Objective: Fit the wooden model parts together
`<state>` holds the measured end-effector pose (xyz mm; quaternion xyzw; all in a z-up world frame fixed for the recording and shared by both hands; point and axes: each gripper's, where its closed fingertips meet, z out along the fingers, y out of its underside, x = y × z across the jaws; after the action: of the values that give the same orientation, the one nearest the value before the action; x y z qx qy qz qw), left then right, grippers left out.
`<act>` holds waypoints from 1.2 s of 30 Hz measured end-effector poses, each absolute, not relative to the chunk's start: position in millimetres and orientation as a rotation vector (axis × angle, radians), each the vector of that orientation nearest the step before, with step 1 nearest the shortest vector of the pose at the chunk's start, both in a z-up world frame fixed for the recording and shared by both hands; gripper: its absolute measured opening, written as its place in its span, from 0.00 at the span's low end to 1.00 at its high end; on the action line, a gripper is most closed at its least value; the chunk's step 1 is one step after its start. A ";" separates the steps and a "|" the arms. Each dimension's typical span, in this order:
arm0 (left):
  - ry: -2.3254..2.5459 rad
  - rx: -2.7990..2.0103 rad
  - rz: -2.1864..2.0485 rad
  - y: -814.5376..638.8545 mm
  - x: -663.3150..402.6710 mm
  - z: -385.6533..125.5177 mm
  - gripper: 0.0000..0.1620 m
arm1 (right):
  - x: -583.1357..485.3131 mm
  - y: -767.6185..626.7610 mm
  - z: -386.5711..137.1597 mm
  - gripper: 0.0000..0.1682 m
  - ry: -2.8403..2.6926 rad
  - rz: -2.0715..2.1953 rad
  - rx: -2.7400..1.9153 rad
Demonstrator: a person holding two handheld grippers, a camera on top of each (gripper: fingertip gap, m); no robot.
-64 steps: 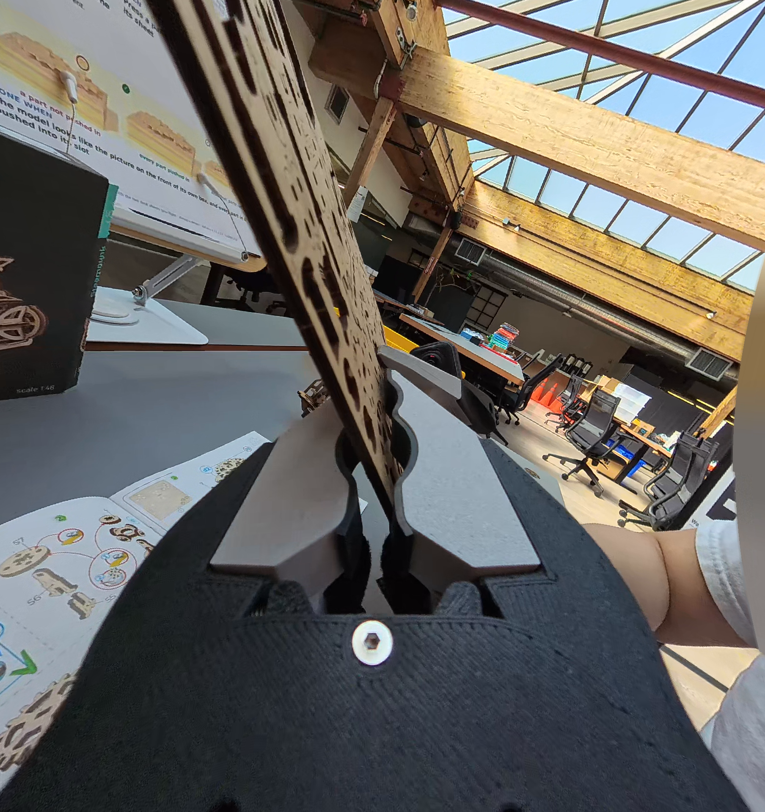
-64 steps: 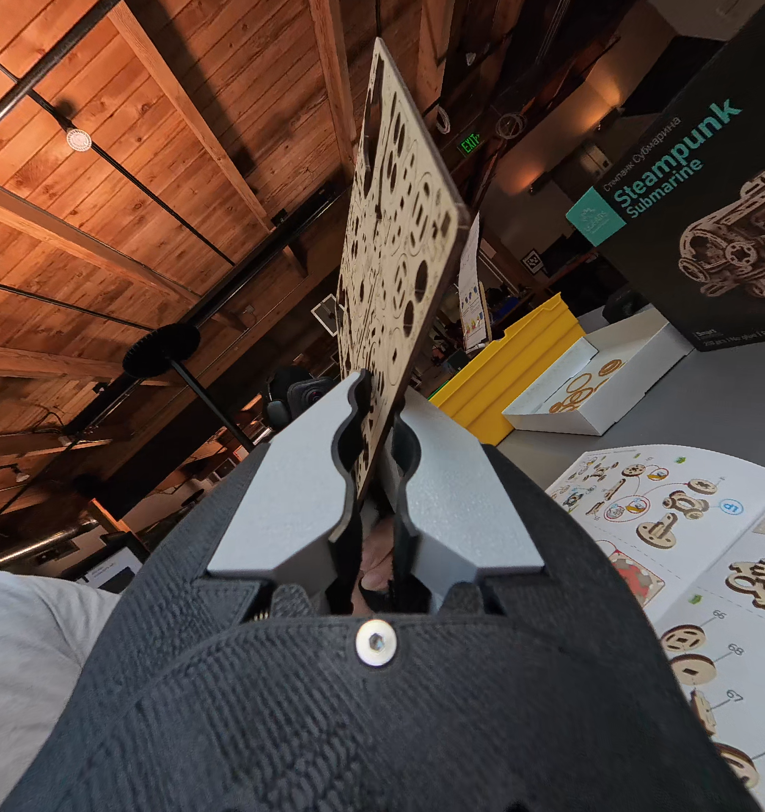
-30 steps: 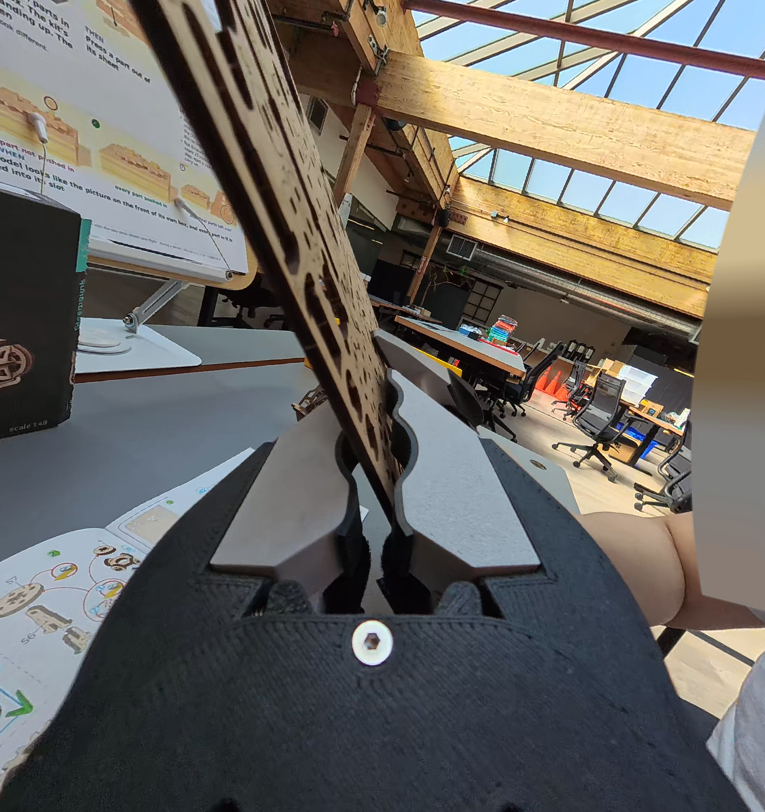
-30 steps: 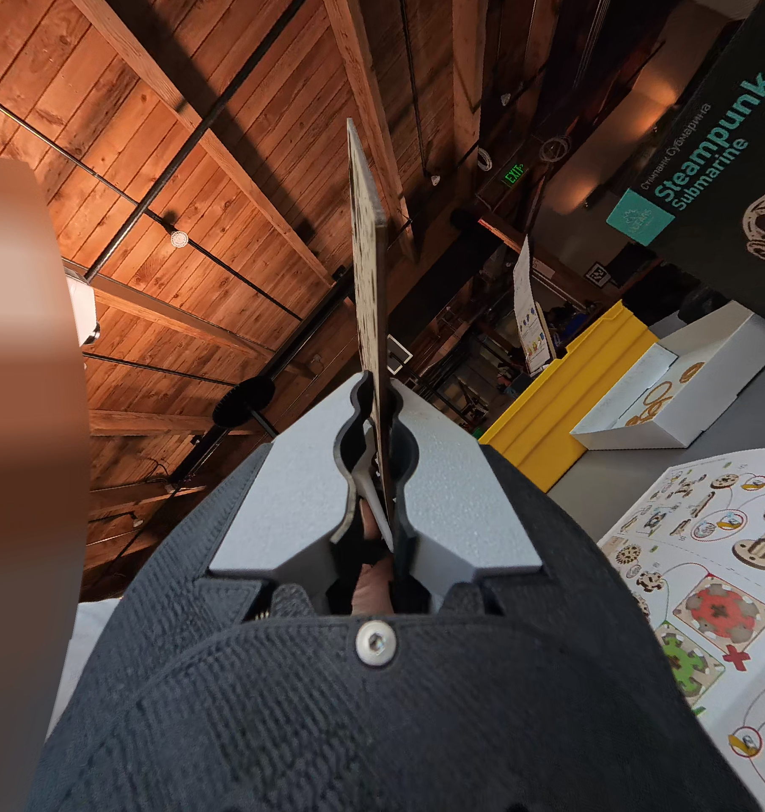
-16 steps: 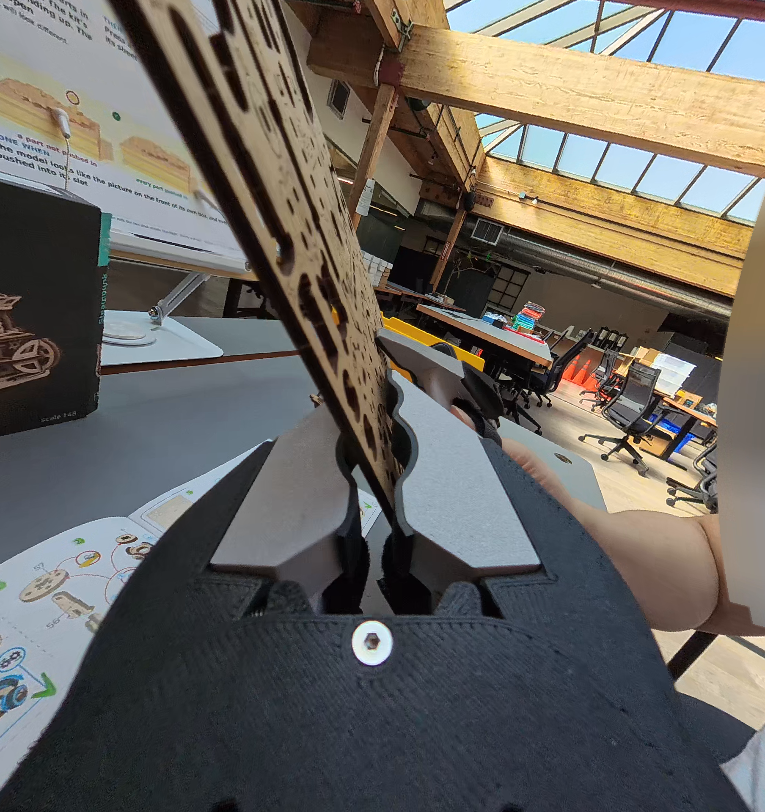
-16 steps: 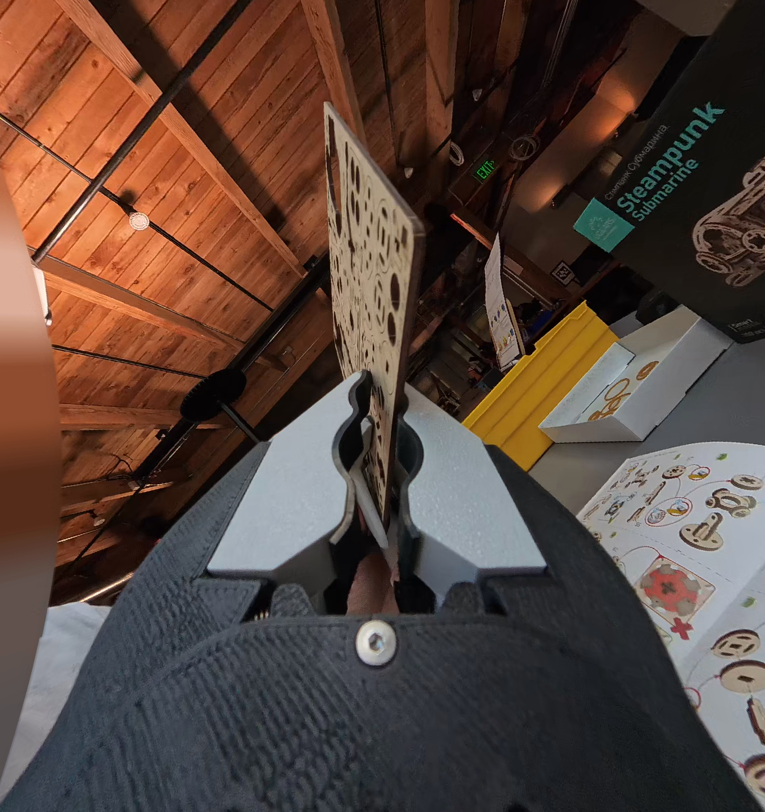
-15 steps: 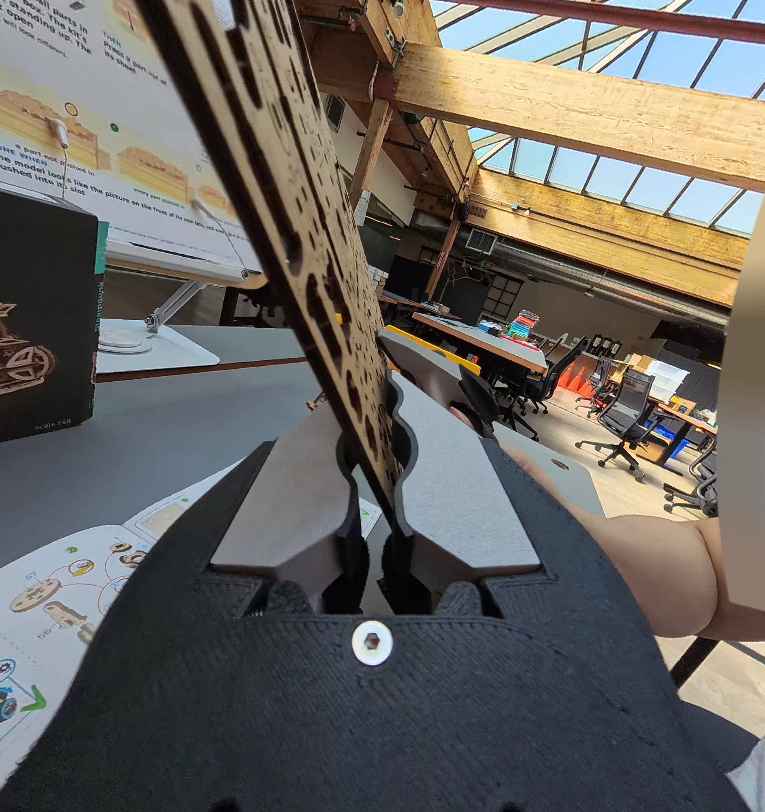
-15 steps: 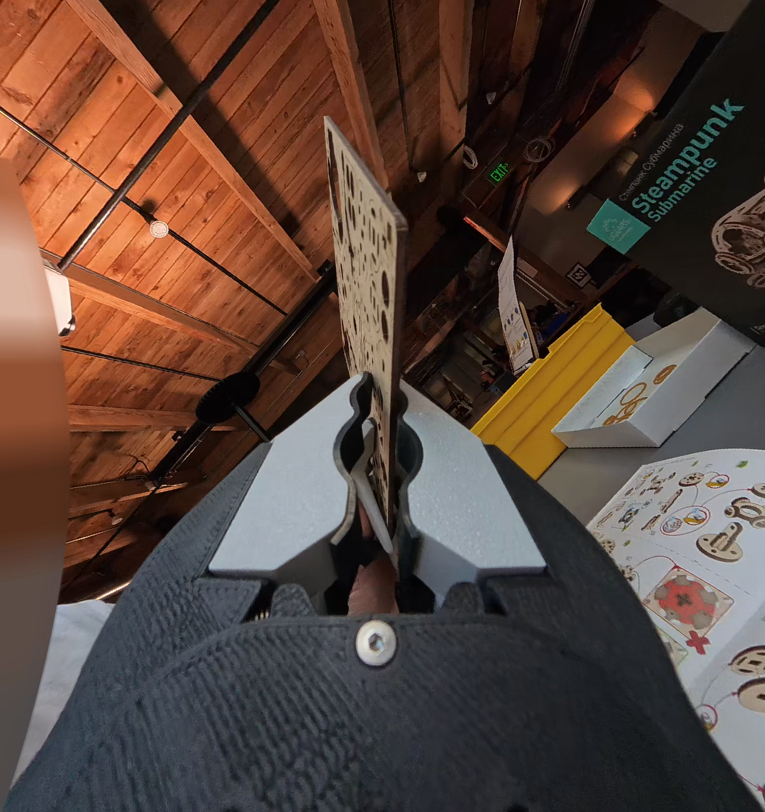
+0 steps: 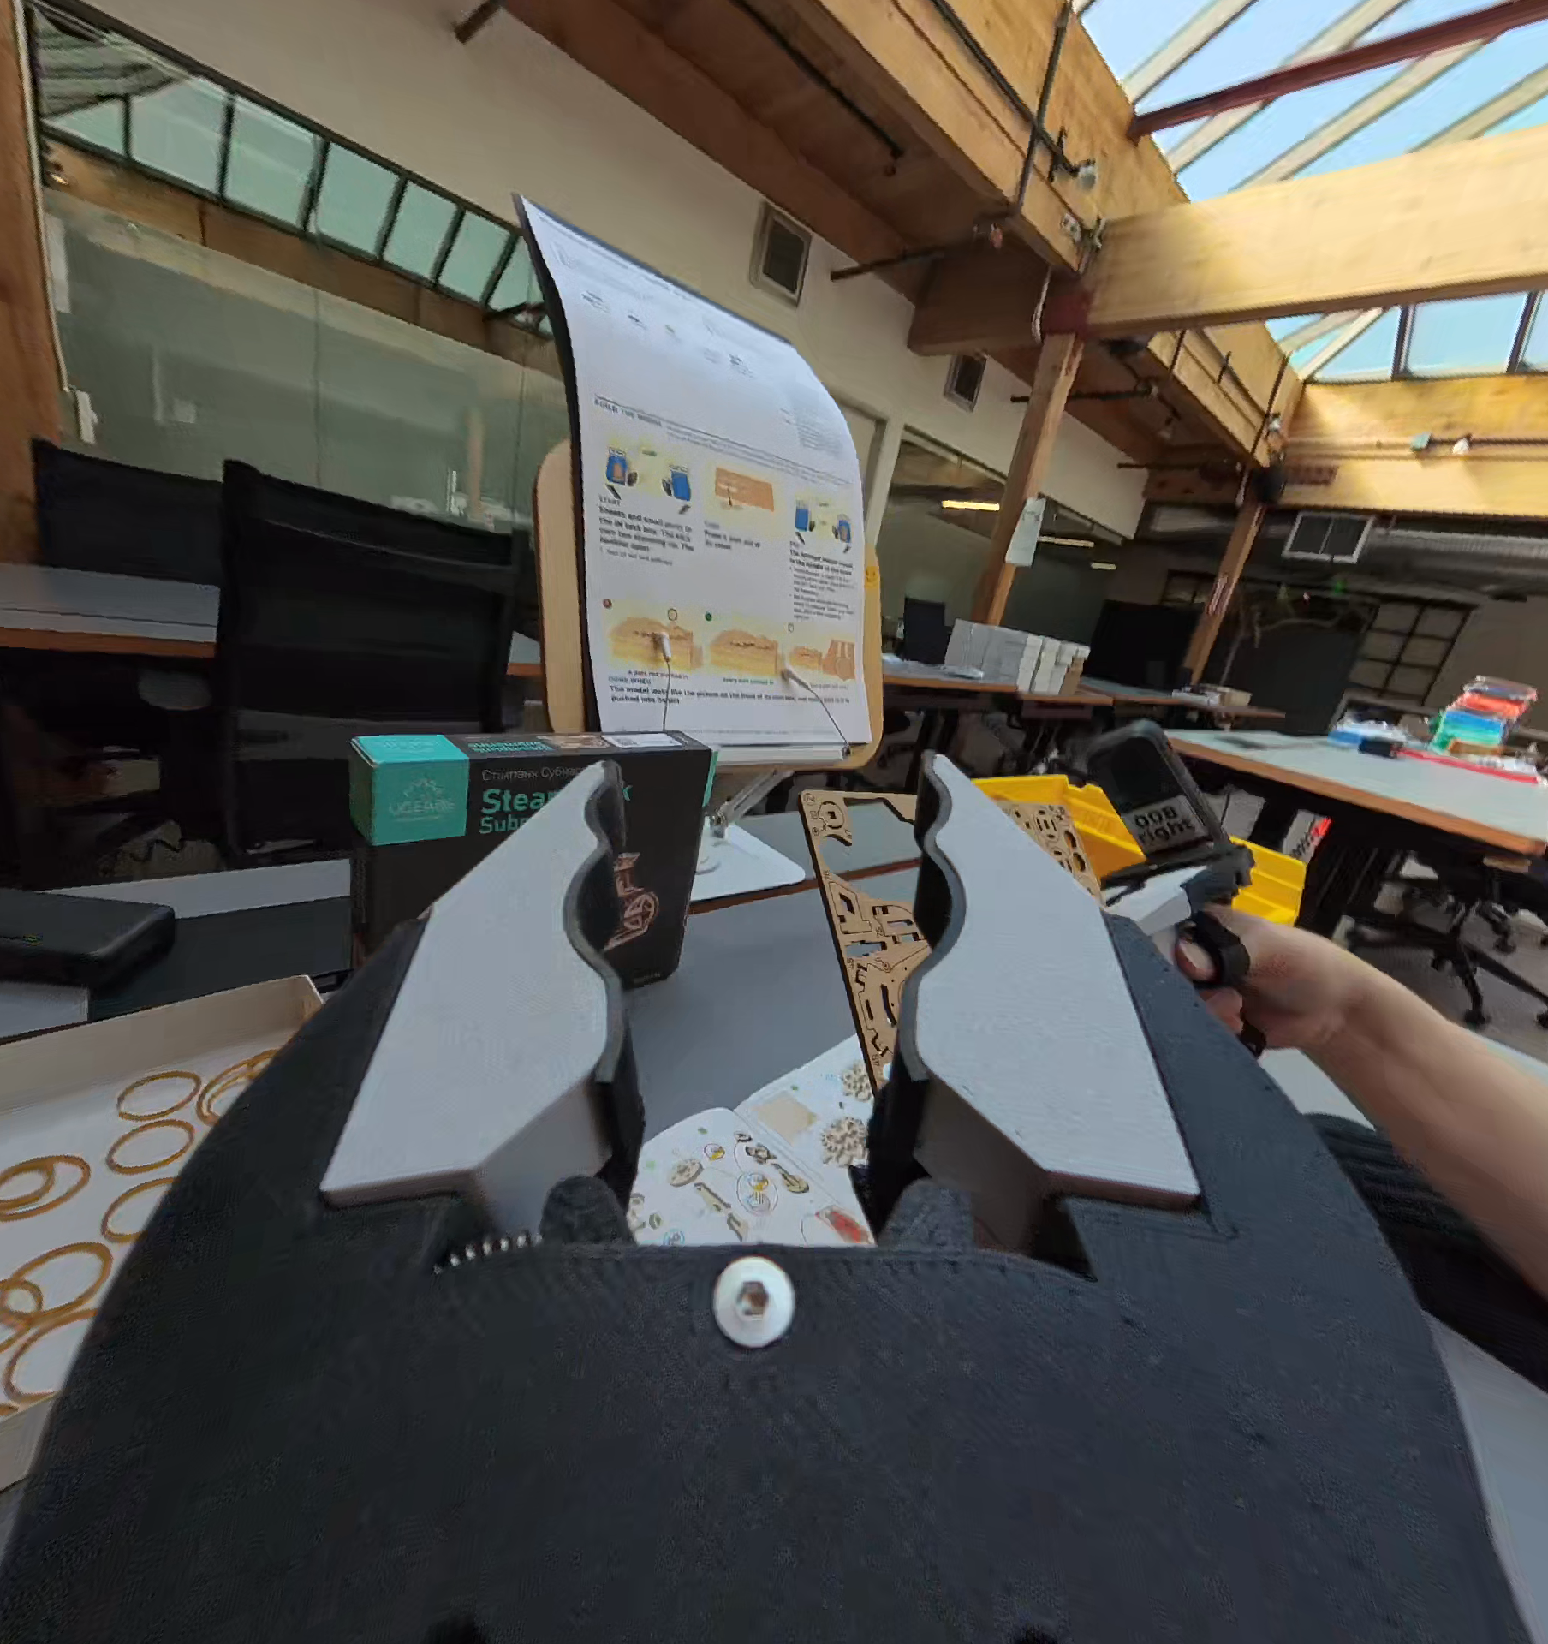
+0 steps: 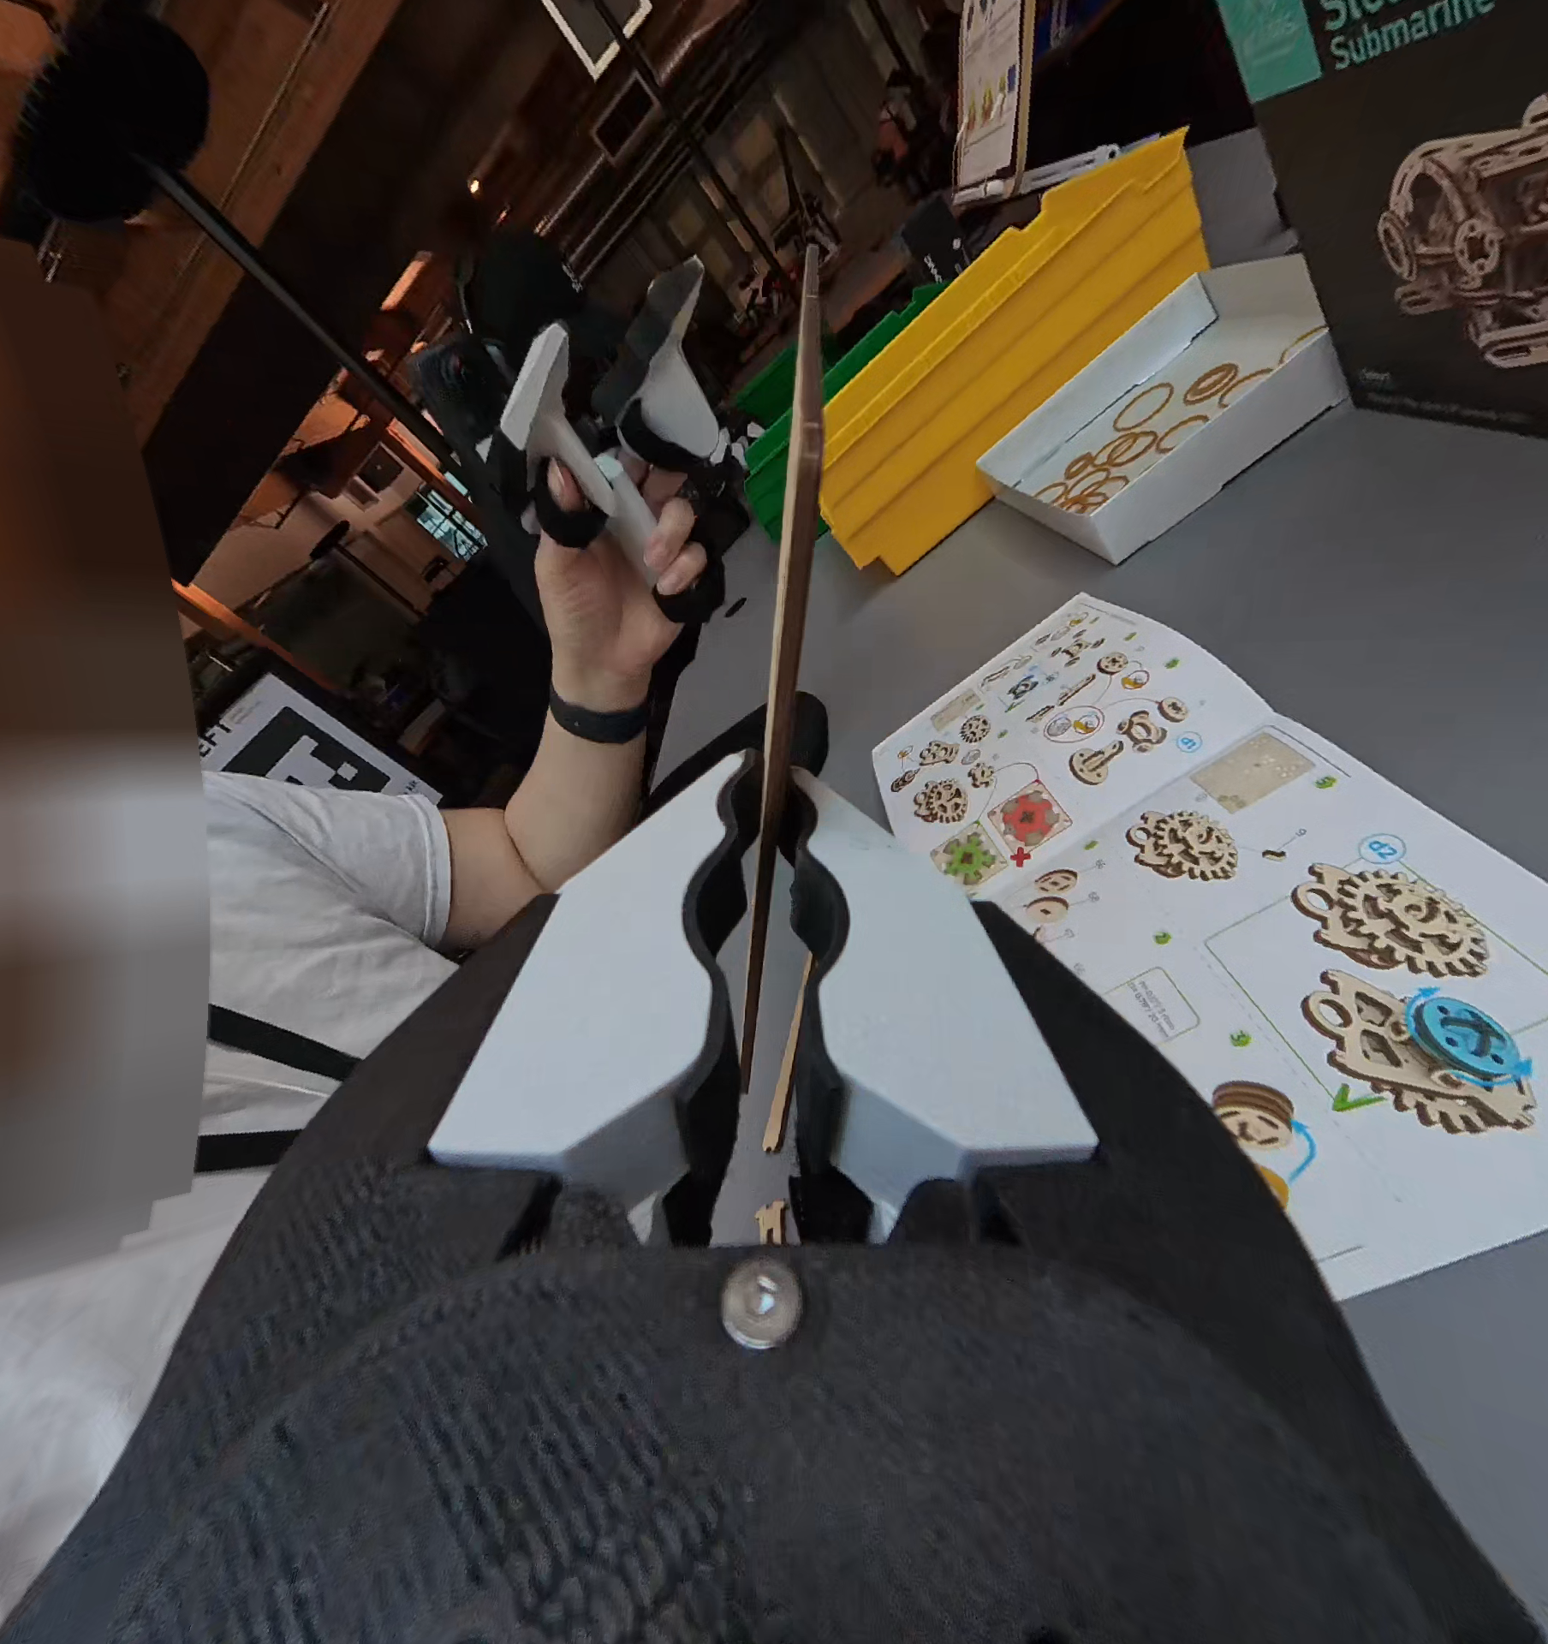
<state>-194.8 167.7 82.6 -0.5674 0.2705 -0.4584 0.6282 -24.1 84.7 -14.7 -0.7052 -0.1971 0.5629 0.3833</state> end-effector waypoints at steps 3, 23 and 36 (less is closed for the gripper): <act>1.049 -1.469 -1.134 141.2 -146.1 80.3 0.48 | -30.2 64.1 -18.4 0.00 -0.593 1.563 -1.860; 2.368 -2.029 -1.385 14.5 -67.2 -50.1 0.15 | -76.1 12.2 -46.5 0.00 -1.026 1.609 -1.970; 1.989 -2.146 -1.520 40.3 -65.4 -52.2 0.01 | -76.5 45.5 -53.3 0.01 -0.852 1.495 -1.959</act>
<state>-65.4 40.3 -52.2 -0.6490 0.6013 -0.4596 -0.0778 -76.5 45.5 -53.3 -0.7246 -0.3152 0.5532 0.2638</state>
